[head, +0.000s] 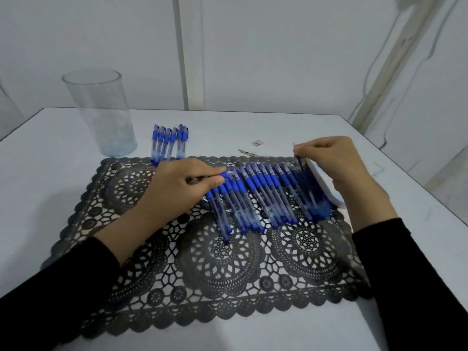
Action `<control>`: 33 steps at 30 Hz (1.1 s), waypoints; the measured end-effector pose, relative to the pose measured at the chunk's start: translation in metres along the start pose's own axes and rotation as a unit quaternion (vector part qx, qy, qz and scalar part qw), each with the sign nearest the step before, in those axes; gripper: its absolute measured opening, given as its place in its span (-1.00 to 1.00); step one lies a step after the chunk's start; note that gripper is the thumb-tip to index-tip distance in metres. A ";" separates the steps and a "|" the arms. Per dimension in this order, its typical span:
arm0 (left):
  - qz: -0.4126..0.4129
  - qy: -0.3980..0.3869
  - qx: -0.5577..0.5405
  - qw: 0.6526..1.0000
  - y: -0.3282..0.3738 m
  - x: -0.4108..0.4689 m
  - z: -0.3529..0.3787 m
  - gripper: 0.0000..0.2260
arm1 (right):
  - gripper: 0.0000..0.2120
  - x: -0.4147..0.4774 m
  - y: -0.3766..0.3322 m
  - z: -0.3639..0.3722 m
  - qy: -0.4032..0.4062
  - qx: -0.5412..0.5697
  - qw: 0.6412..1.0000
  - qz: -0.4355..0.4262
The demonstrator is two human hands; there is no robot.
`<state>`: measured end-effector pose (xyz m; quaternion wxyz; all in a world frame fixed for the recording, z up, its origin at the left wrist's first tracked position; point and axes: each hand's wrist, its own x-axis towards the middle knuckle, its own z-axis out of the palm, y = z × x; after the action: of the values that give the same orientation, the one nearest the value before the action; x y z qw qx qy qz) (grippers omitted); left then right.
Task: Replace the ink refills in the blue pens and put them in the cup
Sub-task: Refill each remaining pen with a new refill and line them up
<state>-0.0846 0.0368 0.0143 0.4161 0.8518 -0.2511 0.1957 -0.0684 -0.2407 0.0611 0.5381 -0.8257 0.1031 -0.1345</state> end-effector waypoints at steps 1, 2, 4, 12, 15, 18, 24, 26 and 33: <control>0.003 -0.013 0.007 1.000 0.003 0.006 0.007 -0.77 | -0.93 0.005 0.006 -0.001 0.012 -0.040 0.999 0.007; 0.003 -0.023 0.007 1.000 0.007 0.012 0.014 -0.78 | -0.91 0.010 0.011 -0.003 0.021 -0.085 0.996 0.013; -0.010 -0.026 -0.007 1.000 0.014 0.023 0.030 -0.78 | -0.89 0.017 0.020 -0.004 0.029 -0.179 0.983 0.023; -0.107 -0.063 -0.039 0.992 0.033 0.055 0.076 -0.79 | -0.87 0.016 0.031 0.010 0.047 -0.363 0.930 0.008; -0.115 -0.071 -0.034 0.990 0.035 0.060 0.085 -0.80 | -0.84 0.017 0.029 -0.005 0.031 -0.313 0.949 -0.003; -0.114 -0.088 -0.040 0.989 0.038 0.064 0.091 -0.80 | -0.87 0.022 0.032 -0.034 0.039 -0.221 0.974 -0.015; -0.123 -0.103 -0.060 0.985 0.044 0.071 0.102 -0.80 | -0.87 0.030 0.057 -0.077 0.057 -0.239 0.969 -0.013; -0.125 -0.102 -0.070 0.984 0.047 0.073 0.105 -0.81 | -0.85 0.032 0.066 -0.080 0.046 -0.285 0.957 -0.010; -0.119 -0.119 -0.089 0.982 0.049 0.072 0.116 -0.85 | -0.81 0.036 0.080 -0.074 0.026 -0.432 0.900 -0.041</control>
<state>-0.0417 -0.1016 0.0166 0.4774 0.8526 -0.2119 0.0191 -0.0617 -0.3480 0.0199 0.1191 -0.9768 0.1310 -0.1206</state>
